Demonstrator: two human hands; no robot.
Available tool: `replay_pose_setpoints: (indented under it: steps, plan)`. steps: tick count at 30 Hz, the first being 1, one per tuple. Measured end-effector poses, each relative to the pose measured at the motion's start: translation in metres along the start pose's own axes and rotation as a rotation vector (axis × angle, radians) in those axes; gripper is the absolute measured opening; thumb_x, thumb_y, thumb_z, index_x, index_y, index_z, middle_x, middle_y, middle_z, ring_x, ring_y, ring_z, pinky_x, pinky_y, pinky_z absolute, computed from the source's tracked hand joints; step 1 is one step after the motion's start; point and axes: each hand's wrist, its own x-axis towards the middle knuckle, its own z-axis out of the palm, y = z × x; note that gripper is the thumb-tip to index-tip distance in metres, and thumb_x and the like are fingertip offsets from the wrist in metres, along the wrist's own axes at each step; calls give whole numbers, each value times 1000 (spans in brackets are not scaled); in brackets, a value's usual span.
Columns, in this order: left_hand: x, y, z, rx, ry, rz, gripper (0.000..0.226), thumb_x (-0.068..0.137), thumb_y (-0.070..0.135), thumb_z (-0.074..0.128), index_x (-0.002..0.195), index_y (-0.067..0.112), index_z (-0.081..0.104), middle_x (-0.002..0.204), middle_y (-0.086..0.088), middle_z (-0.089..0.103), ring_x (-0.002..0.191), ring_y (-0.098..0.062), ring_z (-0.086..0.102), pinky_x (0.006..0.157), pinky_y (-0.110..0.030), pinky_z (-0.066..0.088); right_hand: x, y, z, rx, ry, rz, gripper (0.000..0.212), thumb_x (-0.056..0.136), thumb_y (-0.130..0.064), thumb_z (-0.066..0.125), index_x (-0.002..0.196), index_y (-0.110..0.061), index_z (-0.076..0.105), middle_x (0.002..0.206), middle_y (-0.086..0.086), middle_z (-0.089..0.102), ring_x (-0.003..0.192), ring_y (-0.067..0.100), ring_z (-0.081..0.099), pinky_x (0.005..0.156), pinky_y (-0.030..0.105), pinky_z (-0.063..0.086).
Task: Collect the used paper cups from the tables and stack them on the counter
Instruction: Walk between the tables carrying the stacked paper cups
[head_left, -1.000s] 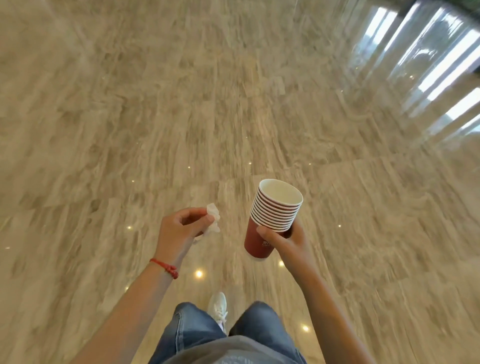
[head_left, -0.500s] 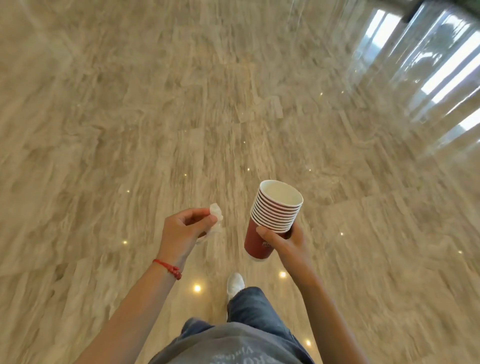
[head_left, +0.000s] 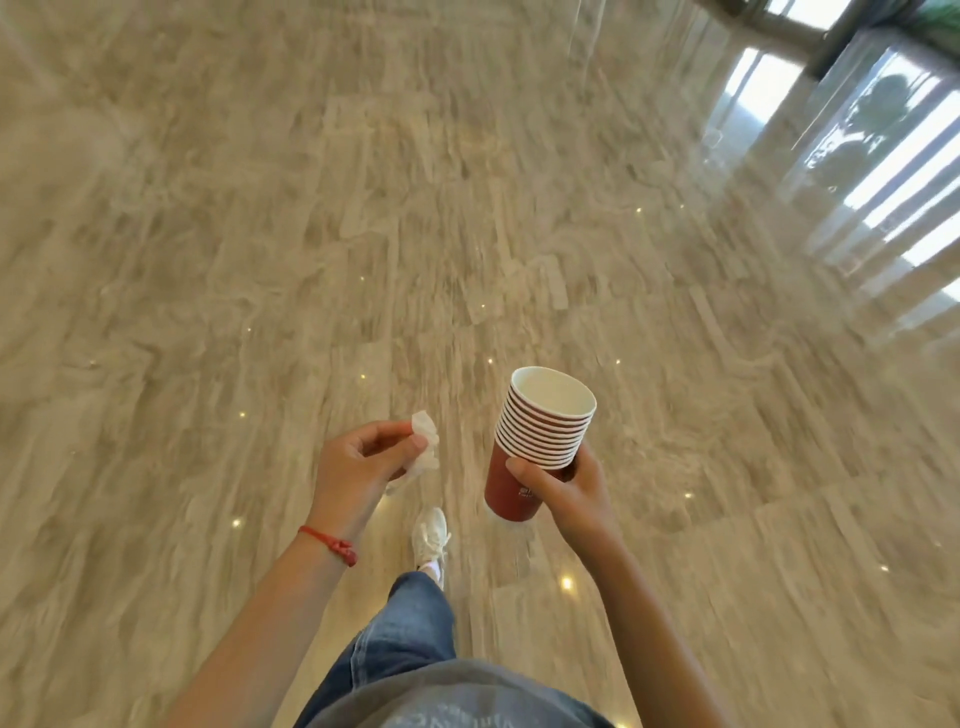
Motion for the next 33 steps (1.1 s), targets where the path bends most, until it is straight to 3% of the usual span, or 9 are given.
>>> replay_pose_setpoints:
  steps: [7, 13, 22, 27, 33]
  plan:
    - [185, 88, 32, -6, -26, 53, 17, 74, 6, 73, 75, 23, 71, 65, 12, 72, 59, 1, 66, 53, -9, 49, 190, -55, 13, 4, 64, -43, 40, 63, -18, 77, 98, -26, 59, 87, -20, 72, 83, -2, 67, 64, 10, 50]
    - [316, 145, 78, -15, -66, 7, 14, 73, 9, 75, 81, 21, 73, 71, 8, 74, 64, -2, 67, 55, -11, 49, 325, -88, 6, -10, 83, -29, 37, 72, -8, 77, 98, -27, 59, 88, -23, 70, 83, -4, 66, 63, 9, 49]
    - [530, 208, 183, -15, -17, -8, 14, 73, 7, 74, 77, 21, 73, 70, 4, 74, 64, -4, 67, 57, -13, 52, 578, -127, -23, 16, 24, -7, 39, 63, -23, 77, 99, -26, 61, 90, -19, 72, 85, -2, 67, 64, 9, 49]
    - [636, 259, 230, -18, 9, -5, 13, 75, 7, 73, 80, 18, 72, 68, 5, 72, 61, -2, 65, 54, -10, 48, 710, -160, -38, -3, -12, -15, 37, 70, -10, 79, 96, -29, 60, 88, -21, 71, 83, -4, 66, 64, 8, 49]
    - [770, 298, 268, -26, 21, -24, 16, 74, 6, 74, 76, 21, 73, 67, 6, 73, 60, -1, 65, 53, -11, 49, 859, -175, -34, -8, -15, 6, 33, 63, -22, 75, 92, -26, 62, 84, -18, 73, 79, -3, 67, 61, 9, 49]
